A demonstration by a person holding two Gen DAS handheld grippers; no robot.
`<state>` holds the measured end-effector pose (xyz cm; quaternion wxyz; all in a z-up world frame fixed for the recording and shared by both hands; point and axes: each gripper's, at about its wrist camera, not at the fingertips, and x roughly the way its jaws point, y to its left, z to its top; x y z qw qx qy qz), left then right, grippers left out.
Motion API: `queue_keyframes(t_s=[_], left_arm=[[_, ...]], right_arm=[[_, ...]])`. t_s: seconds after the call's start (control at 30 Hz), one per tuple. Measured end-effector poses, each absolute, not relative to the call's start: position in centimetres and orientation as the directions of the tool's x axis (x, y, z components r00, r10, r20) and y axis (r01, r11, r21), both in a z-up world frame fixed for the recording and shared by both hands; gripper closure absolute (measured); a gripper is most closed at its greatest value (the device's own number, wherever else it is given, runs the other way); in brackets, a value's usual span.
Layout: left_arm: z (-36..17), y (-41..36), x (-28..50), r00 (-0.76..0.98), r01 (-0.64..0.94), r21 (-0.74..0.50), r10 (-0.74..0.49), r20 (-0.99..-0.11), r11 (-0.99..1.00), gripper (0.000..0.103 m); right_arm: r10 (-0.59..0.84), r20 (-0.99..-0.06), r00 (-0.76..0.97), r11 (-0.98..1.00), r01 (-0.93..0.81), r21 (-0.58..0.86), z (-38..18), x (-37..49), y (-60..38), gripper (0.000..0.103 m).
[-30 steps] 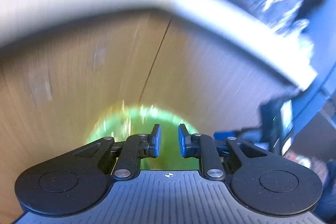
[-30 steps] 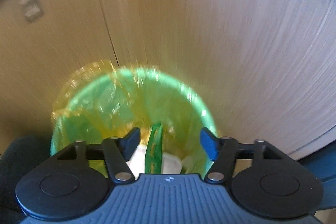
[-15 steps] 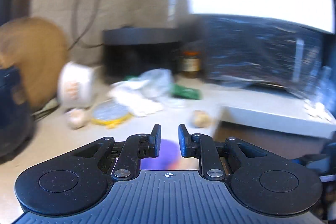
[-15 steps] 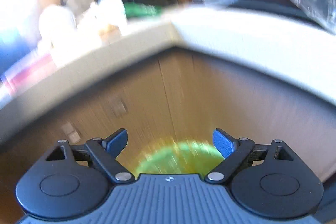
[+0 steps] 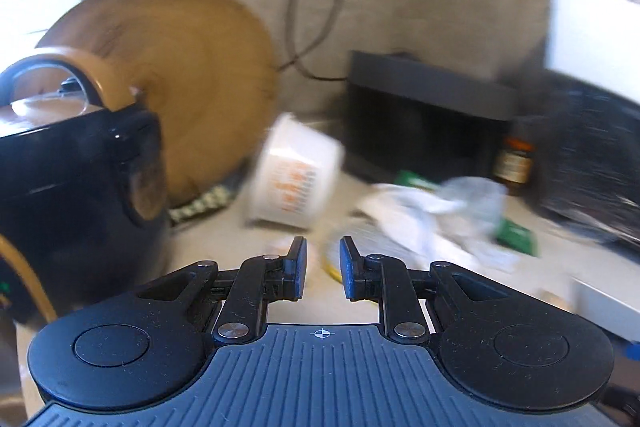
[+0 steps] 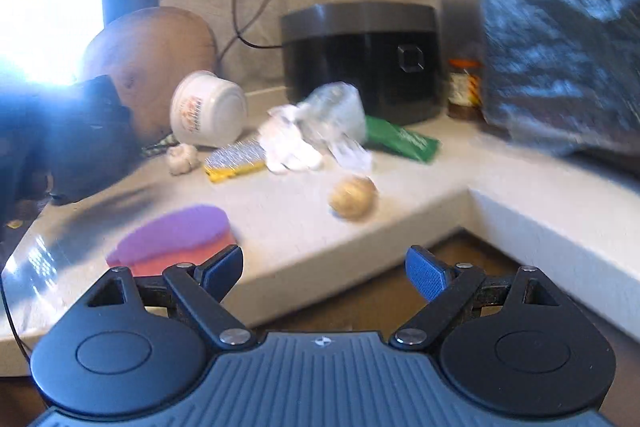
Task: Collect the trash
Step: 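Raise both tools from the bin back over the counter, then move the left tool to the garlic bulb and position fingers around it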
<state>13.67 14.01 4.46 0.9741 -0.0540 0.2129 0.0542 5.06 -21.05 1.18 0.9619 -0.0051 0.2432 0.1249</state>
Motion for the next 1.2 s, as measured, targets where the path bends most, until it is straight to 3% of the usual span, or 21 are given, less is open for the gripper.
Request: queue_keyframes(t_s=[0.23, 0.47, 0.87, 1.07, 1.2], left_arm=[[1.2, 16.8, 22.7, 0.862, -0.218, -0.086, 0.150, -0.484, 0.972, 0.082], [-0.7, 16.8, 25.4, 0.841, -0.186, -0.055, 0.129, -0.526, 0.981, 0.082], [-0.2, 14.2, 17.9, 0.837, 0.002, -0.054, -0.031, -0.547, 0.999, 0.079], [0.7, 12.0, 13.2, 0.796, 0.177, -0.084, -0.193, -0.574, 0.981, 0.079], [2.0, 11.5, 10.9, 0.820, 0.165, -0.081, -0.182, -0.542, 0.983, 0.080]], right_arm=[[0.223, -0.460, 0.860, 0.973, -0.222, 0.056, 1.3, 6.5, -19.3, 0.014], [0.169, -0.495, 0.852, 0.984, -0.179, 0.028, -0.4, 6.7, -20.4, 0.014], [0.208, -0.513, 0.833, 0.977, -0.197, 0.075, -1.7, 6.9, -20.7, 0.014], [0.232, -0.504, 0.832, 0.972, -0.212, 0.098, -1.5, 6.4, -20.5, 0.014], [0.287, -0.458, 0.841, 0.957, -0.272, 0.099, 0.0, 5.8, -19.2, 0.014]])
